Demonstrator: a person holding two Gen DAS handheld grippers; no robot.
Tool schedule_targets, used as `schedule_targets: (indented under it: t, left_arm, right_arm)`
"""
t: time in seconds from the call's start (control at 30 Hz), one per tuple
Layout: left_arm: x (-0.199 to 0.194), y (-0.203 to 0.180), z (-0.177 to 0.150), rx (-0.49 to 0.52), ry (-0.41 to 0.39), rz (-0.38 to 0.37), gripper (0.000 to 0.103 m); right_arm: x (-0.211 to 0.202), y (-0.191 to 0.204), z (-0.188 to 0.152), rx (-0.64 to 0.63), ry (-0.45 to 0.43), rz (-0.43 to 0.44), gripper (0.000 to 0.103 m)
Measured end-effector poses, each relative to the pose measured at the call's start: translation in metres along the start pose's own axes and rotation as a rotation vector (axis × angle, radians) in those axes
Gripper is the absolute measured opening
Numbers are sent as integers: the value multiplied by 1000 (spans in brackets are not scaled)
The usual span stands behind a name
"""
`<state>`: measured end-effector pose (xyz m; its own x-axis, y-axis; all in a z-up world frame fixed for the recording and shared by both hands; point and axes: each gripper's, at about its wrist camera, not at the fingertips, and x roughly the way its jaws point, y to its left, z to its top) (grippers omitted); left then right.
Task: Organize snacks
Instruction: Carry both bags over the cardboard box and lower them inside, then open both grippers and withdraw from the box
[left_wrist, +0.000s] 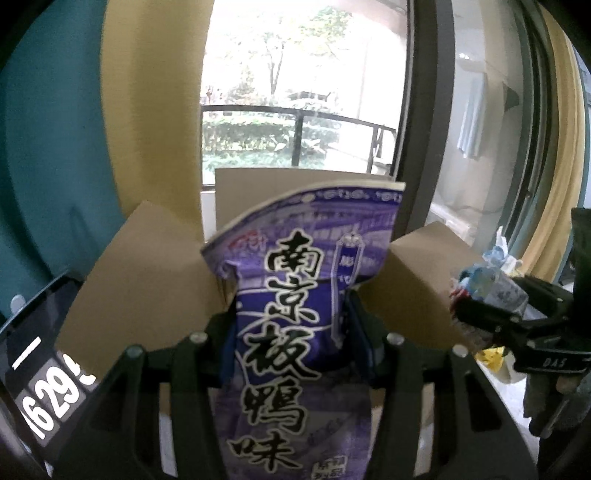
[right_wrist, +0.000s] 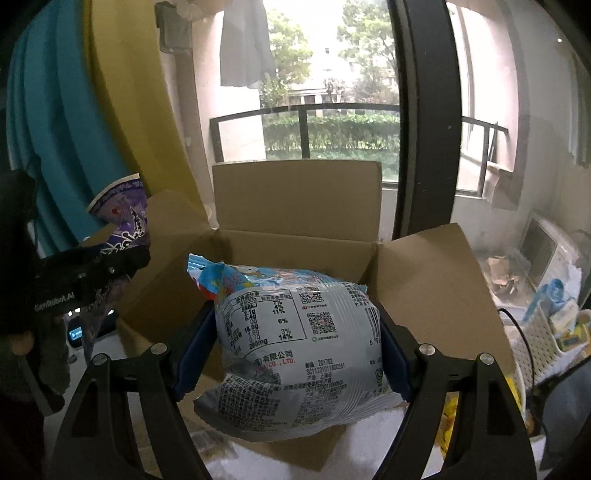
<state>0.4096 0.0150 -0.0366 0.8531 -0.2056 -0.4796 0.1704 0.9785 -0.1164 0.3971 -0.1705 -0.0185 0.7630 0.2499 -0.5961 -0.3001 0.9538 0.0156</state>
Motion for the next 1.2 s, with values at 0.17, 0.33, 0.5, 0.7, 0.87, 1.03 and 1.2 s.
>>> schedule_targets:
  t: [0.17, 0.33, 0.5, 0.7, 0.87, 1.03, 1.2]
  left_arm:
    - [21, 2, 8, -20, 33, 28, 79]
    - [20, 4, 8, -47, 27, 29, 92]
    - [11, 1, 14, -43, 17, 21, 95]
    - [14, -6, 26, -21, -7, 16, 97]
    - [26, -6, 33, -17, -19, 51, 98]
    - [37, -10, 43, -5, -5, 58, 102]
    - [31, 1, 44, -39, 35, 62, 102]
  right_arm:
    - [22, -5, 11, 44, -1, -10, 83]
    - [26, -13, 17, 89, -20, -30, 93]
    - [16, -14, 14, 86, -22, -28, 93]
    - [0, -11, 8, 93, -16, -12, 93]
    - [-11, -7, -1, 81, -9, -9, 93]
    - [-9, -12, -5, 82, -1, -15, 93]
    - [2, -6, -4, 76, 16, 17, 93]
